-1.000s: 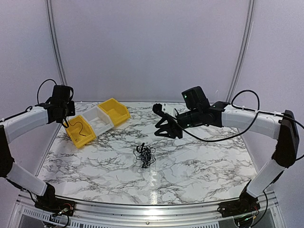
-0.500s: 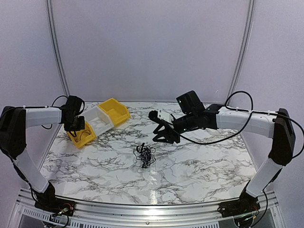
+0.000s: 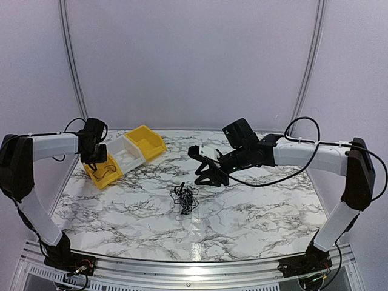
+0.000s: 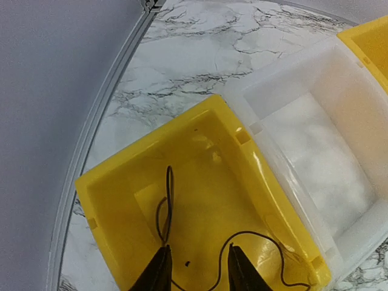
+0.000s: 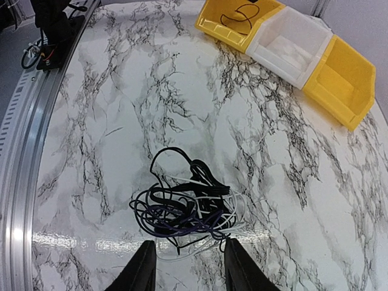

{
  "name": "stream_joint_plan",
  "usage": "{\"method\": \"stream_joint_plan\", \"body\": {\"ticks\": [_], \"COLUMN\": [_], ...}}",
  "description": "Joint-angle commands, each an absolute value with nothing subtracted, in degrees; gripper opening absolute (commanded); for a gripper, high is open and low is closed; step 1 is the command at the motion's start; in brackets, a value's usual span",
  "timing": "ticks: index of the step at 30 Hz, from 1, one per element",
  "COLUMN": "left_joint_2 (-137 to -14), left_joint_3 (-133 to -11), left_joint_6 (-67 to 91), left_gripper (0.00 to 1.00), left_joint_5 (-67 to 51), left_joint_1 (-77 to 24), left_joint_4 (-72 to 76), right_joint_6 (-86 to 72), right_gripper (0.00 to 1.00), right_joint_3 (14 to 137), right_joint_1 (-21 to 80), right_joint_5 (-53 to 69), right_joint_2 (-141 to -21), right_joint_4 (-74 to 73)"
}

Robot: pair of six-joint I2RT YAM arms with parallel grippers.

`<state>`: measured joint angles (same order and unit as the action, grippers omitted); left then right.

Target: Untangle the cables

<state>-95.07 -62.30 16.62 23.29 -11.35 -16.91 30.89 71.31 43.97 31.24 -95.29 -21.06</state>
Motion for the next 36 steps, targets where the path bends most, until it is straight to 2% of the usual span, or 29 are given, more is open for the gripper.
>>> {"method": "stream_joint_plan", "body": {"ticks": [1,7,12,16,21,26,32,36], "left_joint_2": [-91.59,-85.69,-76.71,-71.48,-71.15,-75.32,-75.94,-78.11], "left_joint_3": [-63.50,-61.94,-55.96,-52.06,-50.20,-52.33,-46.13,-44.26], "left_joint_6": [16.02,14.47,11.04,8.14,4.31,8.88,26.23,31.28], "left_gripper": [0.43,0.50,0.50,0.50,0.51,0.51,0.50,0.49], "left_joint_5": [28.20,24.48,11.83,-6.14,-14.71,-10.02,-3.50,-1.09], "left_joint_1": [-10.66,-10.72,-11.71,-13.38,-20.89,-31.78,-40.12,-45.32], "left_joint_4": [-18.55,-14.70,-3.81,4.14,5.77,2.07,9.50,10.20], "right_joint_6": [31.72,31.63,31.85,32.91,31.31,30.63,30.51,30.05], "right_gripper": [0.39,0.39,0.38,0.35,0.28,0.26,0.26,0.29], "right_joint_3": [73.28,73.43,73.78,74.46,75.80,77.40,77.32,77.17], "right_joint_1": [44.62,44.77,45.12,45.96,46.94,47.20,47.20,47.18], "right_joint_5": [30.72,30.36,29.57,27.92,24.72,22.04,20.66,19.85], "right_joint_2": [-95.62,-96.12,-97.30,-99.03,-101.39,-103.53,-104.05,-105.01], "right_joint_4": [-21.88,-21.93,-22.32,-23.30,-22.78,-24.05,-23.70,-23.01]}}
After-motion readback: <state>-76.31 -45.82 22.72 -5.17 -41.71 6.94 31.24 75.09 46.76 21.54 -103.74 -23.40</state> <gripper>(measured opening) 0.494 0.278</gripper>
